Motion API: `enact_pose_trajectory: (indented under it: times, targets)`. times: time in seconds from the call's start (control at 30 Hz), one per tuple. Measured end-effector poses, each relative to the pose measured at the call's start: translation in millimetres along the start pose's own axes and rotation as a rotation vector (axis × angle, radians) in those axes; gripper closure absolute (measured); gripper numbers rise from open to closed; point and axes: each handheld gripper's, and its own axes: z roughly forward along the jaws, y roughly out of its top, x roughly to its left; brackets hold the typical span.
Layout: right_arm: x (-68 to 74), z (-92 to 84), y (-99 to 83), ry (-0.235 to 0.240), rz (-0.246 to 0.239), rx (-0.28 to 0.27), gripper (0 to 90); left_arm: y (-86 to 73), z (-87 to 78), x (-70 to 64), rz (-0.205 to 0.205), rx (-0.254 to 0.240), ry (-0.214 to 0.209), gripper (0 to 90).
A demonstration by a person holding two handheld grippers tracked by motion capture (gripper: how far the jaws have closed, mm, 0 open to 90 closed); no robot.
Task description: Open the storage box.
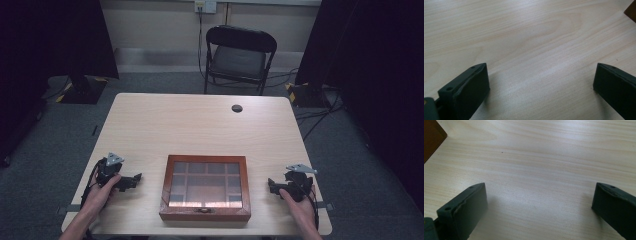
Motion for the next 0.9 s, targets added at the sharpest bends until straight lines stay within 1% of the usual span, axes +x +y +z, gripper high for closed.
enact_pose_trajectory:
  times: [0.07, 0.17, 0.2, 0.3, 0.33, 0.37, 0.4, 0.43, 0.47, 0.5, 0.53, 0.57, 0.6, 0.63, 0.7, 0.8, 0.87, 0.9]
  targets:
    - [-0.3, -0.2, -0.1, 0.002, 0.01, -0.003, 0.0, 0.0, 0.0, 0.0, 0.0, 0.001, -0.001, 0.0]
    - [-0.6, -0.3, -0.2, 0.0, 0.011, -0.004, 0.0, 0.0, 0.0, 0.0, 0.0, 0.0, 0.0, 0.0]
    - [-0.6, -1.1, -1.0, -0.005, 0.017, -0.004, 0.0, 0.1, 0.0, 0.1, 0.001, 0.0, -0.001, 0.0]
    - [-1.4, -2.7, -1.4, 0.007, 0.007, 0.002, 0.7, 0.1, 0.2, 0.2, 0.0, 0.001, -0.004, 0.0]
    - [-2.9, -5.3, -0.9, 0.016, 0.006, 0.0, 10.9, 0.1, 0.2, 0.2, 0.0, 0.0, -0.005, 0.0]
    - [-2.9, -5.3, -0.9, 0.016, 0.006, 0.0, 10.9, 0.1, 0.2, 0.2, 0.001, 0.0, -0.005, 0.0]
    - [-3.6, -7.6, -0.6, 0.03, -0.004, -0.007, 17.9, 0.1, 0.2, 0.2, 0.0, 0.0, -0.005, 0.0]
    - [-3.5, -9.4, -0.2, 0.04, -0.015, -0.009, 19.9, 0.1, 0.2, 0.2, 0.0, 0.0, -0.004, 0.0]
    - [-2.6, -9.8, -0.1, 0.07, -0.007, -0.003, 16.8, 0.1, 0.2, 0.2, 0.001, 0.0, -0.005, 0.0]
    - [-2.6, -9.8, -0.1, 0.07, -0.007, -0.003, 16.8, 0.1, 0.2, 0.2, 0.001, 0.0, -0.005, 0.0]
    - [0.5, -11.0, 0.5, 0.076, -0.029, 0.003, 21.3, 0.1, 0.2, 0.3, 0.001, 0.0, -0.005, 0.0]
    - [1.5, -11.7, 1.1, 0.096, -0.034, -0.002, 21.2, 0.1, 0.2, 0.3, 0.001, 0.001, -0.005, 0.0]
    - [2.7, -12.6, 1.7, 0.114, -0.028, -0.01, 21.5, 0.1, 0.2, 0.2, 0.001, 0.001, -0.005, 0.0]
    - [3.6, -13.8, 2.6, 0.142, -0.034, -0.019, 23.6, 0.1, 0.2, 0.2, 0.001, 0.0, -0.005, 0.0]
    - [6.2, -17.2, 5.0, 0.183, -0.044, -0.034, 27.3, 0.1, 0.2, 0.2, 0.0, 0.0, -0.005, 0.0]
    - [11.2, -22.4, 9.8, 0.25, -0.051, -0.042, 28.8, 0.2, 0.2, 0.4, 0.004, 0.001, -0.005, 0.0]
    - [14.9, -25.8, 13.3, 0.292, -0.066, -0.04, 32.9, 0.2, 0.2, 0.5, 0.004, 0.001, -0.004, 0.0]
    - [16.4, -27.4, 15.0, 0.312, -0.06, -0.043, 33.3, 0.2, 0.2, 0.4, 0.004, 0.001, -0.005, 0.0]
